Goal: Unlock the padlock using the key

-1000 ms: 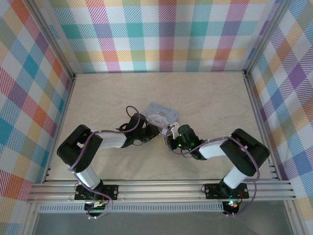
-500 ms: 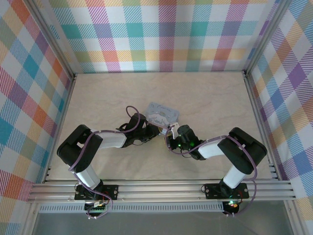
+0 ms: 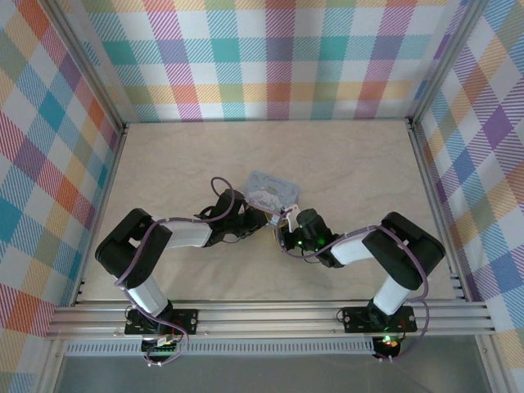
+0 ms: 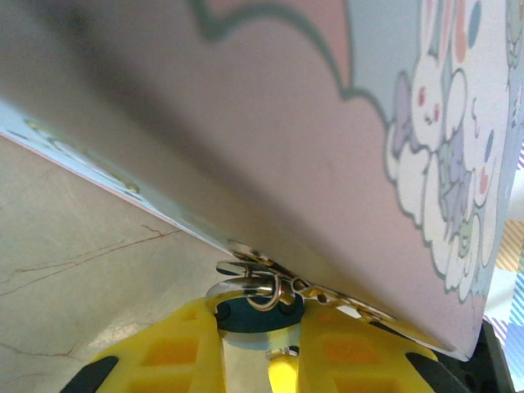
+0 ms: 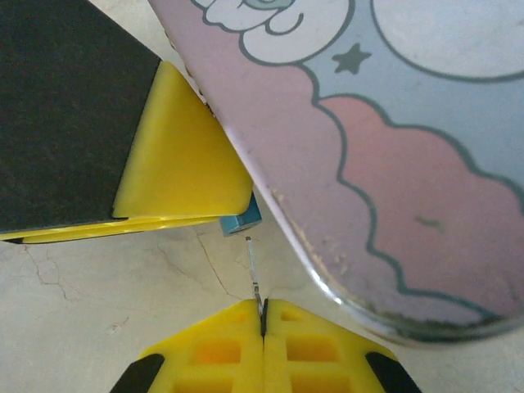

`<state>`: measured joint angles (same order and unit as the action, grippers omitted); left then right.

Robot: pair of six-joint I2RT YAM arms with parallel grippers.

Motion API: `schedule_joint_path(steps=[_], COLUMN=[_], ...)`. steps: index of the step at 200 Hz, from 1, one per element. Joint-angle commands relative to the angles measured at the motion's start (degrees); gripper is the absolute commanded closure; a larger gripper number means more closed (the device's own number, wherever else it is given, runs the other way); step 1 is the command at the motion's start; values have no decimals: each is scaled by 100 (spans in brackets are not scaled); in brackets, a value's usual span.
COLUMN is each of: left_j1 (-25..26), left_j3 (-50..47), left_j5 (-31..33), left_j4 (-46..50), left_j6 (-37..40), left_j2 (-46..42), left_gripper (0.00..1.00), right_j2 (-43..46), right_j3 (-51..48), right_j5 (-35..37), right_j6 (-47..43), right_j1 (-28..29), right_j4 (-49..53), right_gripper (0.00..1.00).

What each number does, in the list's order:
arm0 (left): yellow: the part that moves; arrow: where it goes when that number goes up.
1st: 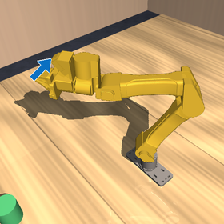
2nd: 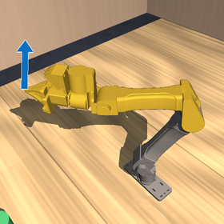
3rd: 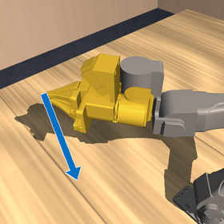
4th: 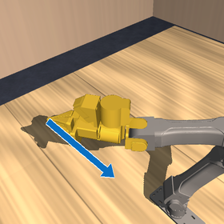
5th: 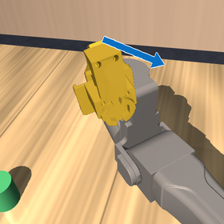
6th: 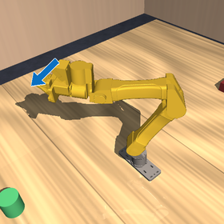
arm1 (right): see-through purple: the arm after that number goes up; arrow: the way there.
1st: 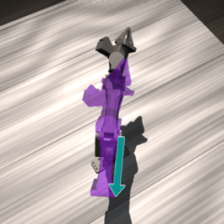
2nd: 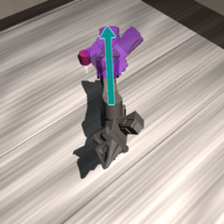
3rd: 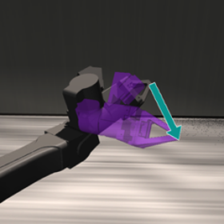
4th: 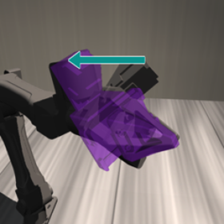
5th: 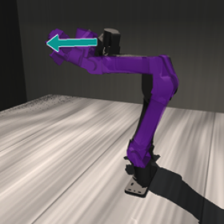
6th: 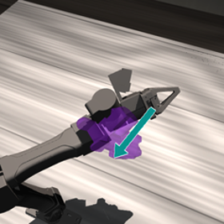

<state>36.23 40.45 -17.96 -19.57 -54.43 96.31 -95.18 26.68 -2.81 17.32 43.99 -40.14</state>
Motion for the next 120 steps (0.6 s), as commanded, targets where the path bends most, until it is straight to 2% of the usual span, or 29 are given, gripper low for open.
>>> schedule_joint_path(steps=[1, 120], left_j1=[32, 33], left_j3=[156, 151], left_j5=[-41, -57], left_j4=[106, 103], left_j6=[-95, -87], left_j2=[-34, -16], left_gripper=[80, 80], right_j2=[-95, -89], right_j3=[126, 111], right_j5=[-97, -185], right_j6=[69, 105], right_j1=[49, 49], right_j4=[-213, -380], right_gripper=[99, 99])
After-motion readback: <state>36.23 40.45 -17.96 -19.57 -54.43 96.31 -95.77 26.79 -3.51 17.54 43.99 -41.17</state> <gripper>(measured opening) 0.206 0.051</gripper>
